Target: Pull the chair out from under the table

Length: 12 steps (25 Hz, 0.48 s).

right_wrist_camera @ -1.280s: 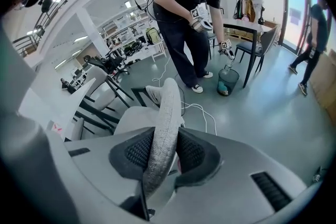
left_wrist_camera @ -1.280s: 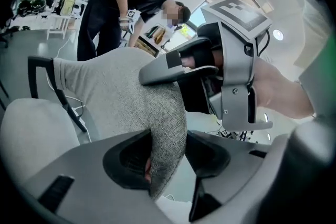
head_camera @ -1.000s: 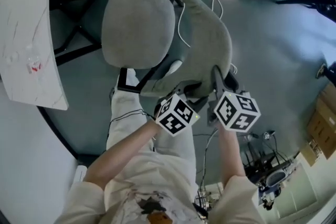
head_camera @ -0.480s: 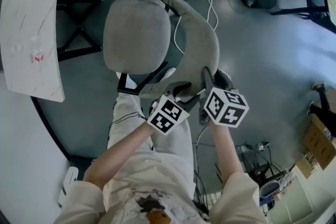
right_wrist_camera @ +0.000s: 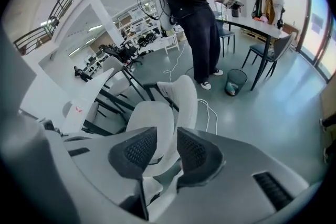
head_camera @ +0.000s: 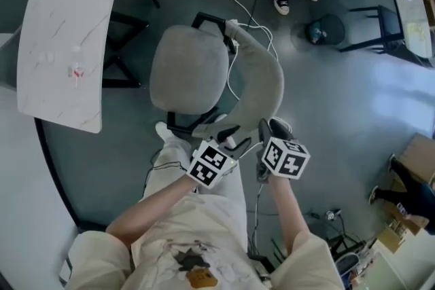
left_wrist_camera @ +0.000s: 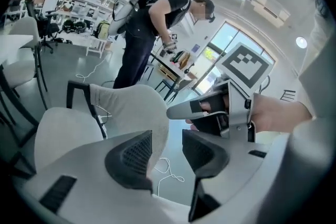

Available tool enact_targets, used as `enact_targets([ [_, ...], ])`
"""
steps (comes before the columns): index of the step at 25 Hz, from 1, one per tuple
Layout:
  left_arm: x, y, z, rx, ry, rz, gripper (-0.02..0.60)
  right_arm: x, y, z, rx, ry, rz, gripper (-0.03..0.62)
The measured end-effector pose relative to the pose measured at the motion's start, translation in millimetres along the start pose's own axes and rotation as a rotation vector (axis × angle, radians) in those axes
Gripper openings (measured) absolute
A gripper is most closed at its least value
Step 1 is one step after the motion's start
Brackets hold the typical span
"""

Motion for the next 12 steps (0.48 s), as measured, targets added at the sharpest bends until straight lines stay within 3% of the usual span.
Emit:
enact_targets([
  [2,27,6,3,-0.008,-0.013,-0.001,0.176,8,21,6,0.039,-0.010,0.002,0.117],
  [7,101,38,12,0.040,-0.080,-0.059,0.068,8,91,20,0.077,-0.055,-0.052,0.117],
  [12,167,75,8,0.067,-0.156,-0.186,0.024,-5,172,23,0.152,-0.106,-0.121,0.115],
])
Point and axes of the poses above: the fingertips, and each gripper's own axes: x backward along the fingers, y to its left, z out of its underside, the point moved 10 cm from there along x, backward along the fingers, and after that the axes turned 14 degrees about -z, right-handed, at the moved point
